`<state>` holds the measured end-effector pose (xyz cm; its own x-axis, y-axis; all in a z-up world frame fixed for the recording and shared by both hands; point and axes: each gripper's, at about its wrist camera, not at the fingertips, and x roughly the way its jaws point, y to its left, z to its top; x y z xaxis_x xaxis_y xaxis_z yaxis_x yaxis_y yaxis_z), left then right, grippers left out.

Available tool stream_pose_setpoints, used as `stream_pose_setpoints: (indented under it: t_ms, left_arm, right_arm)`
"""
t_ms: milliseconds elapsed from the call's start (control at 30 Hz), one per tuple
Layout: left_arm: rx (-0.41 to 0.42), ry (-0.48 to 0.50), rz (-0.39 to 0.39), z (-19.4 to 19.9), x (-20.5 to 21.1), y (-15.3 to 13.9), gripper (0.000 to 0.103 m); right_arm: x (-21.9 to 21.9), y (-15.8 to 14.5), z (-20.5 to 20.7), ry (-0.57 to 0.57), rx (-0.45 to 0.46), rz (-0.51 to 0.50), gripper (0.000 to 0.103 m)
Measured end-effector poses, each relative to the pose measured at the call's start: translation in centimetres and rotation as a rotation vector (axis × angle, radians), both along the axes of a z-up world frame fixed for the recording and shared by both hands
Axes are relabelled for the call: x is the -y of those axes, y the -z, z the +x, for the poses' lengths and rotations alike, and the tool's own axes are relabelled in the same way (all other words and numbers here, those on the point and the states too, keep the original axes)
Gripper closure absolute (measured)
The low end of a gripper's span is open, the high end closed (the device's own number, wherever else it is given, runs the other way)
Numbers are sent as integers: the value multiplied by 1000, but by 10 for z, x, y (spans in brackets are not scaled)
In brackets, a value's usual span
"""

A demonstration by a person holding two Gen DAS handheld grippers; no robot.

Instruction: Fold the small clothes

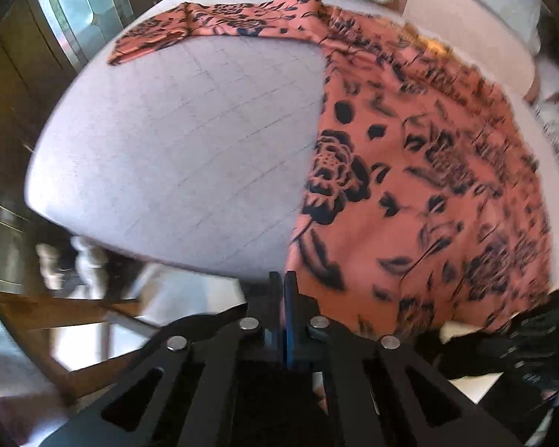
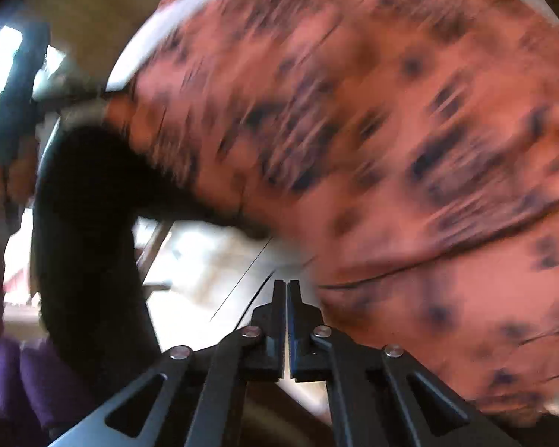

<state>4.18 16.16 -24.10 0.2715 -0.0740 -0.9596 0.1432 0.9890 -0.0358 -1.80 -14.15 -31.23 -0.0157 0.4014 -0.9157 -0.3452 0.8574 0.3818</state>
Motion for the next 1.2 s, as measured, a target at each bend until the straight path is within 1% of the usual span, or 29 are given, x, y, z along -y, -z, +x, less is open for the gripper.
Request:
stream_pose_setpoints:
  t_ms: [33, 67, 100, 133, 200, 233, 267, 300, 333, 367, 400, 467, 533, 567, 600, 633, 700, 733, 767, 800, 833, 900, 967, 1000, 1033, 1100, 1133, 1167, 1200]
  left_arm:
    - [5, 11, 6, -2, -2, -3, 103]
    - [9, 1, 9, -2, -7, -9, 103]
    - [23, -8, -11, 2, -10, -15, 103]
    - [43, -9, -40, 4, -13, -22, 102]
    - [103, -47, -76, 16, -22, -43, 93]
    - [127, -76, -81, 25, -27, -51, 72]
    - [155, -118, -90, 36, -33, -59, 47]
    - [199, -172, -108, 48, -40, -68, 40]
    - [232, -204, -128, 56, -47, -72, 35]
    - [265, -239, -152, 67, -54, -76, 35]
    - [276, -277, -171, 82, -61, -77, 35]
    - [265, -335, -210, 109, -71, -73, 33]
    - [254, -396, -249, 136, -81, -63, 30]
    - [247, -448, -268, 151, -87, -55, 30]
    - [236, -502, -288, 166, -93, -47, 30]
    - [220, -544, -308, 180, -100, -39, 30]
    - [191, -618, -345, 204, -113, -24, 30]
    - [179, -658, -354, 214, -121, -17, 30]
    - [167, -704, -355, 224, -129, -8, 30]
    - [156, -745, -371, 231, -137, 0, 30]
    - [142, -784, -415, 239, -146, 11, 30]
    - [124, -844, -476, 248, -159, 25, 30]
    - [181, -876, -490, 251, -163, 25, 30]
    - [202, -863, -487, 255, -162, 24, 31]
    - [204, -845, -470, 258, -161, 24, 31]
    - [219, -812, -374, 266, -154, 25, 53]
    - [221, -788, -331, 270, -150, 26, 83]
    - [208, -748, -330, 276, -146, 29, 95]
    - [206, -737, -340, 278, -146, 29, 96]
  right_arm:
    - [-1, -3, 0, -13, -1, 15, 103]
    - [1, -11, 2, -18, 0, 61, 100]
    - [7, -24, 5, -11, 7, 134, 98]
    - [15, -46, 11, 1, 44, 236, 98]
    - [28, -73, 21, 37, 126, 321, 98]
    - [40, -91, 32, 88, 190, 349, 98]
    - [46, -98, 40, 117, 219, 353, 98]
    - [52, -106, 51, 160, 260, 347, 98]
    - [62, -113, 68, 221, 310, 332, 98]
    - [64, -116, 73, 251, 327, 331, 98]
    - [73, -117, 84, 290, 340, 341, 98]
    - [91, -117, 111, 367, 362, 383, 97]
    - [90, -110, 138, 421, 384, 404, 97]
    - [91, -105, 149, 442, 384, 409, 97]
    - [92, -101, 155, 455, 379, 416, 97]
    - [97, -89, 161, 475, 358, 428, 97]
    - [104, -74, 172, 501, 315, 415, 97]
    - [108, -65, 179, 522, 285, 407, 94]
    - [110, -61, 185, 535, 266, 416, 94]
    - [113, -60, 186, 539, 264, 426, 94]
    - [114, -60, 190, 541, 270, 430, 94]
    - [114, -60, 196, 534, 290, 408, 94]
    - [111, -56, 200, 525, 285, 406, 93]
    - [109, -53, 203, 517, 276, 406, 93]
    - [107, -51, 205, 508, 269, 395, 93]
    - [103, -47, 208, 504, 271, 370, 93]
    - [101, -45, 209, 500, 273, 357, 93]
    - [101, -45, 208, 498, 277, 353, 93]
    - [100, -46, 208, 497, 286, 351, 93]
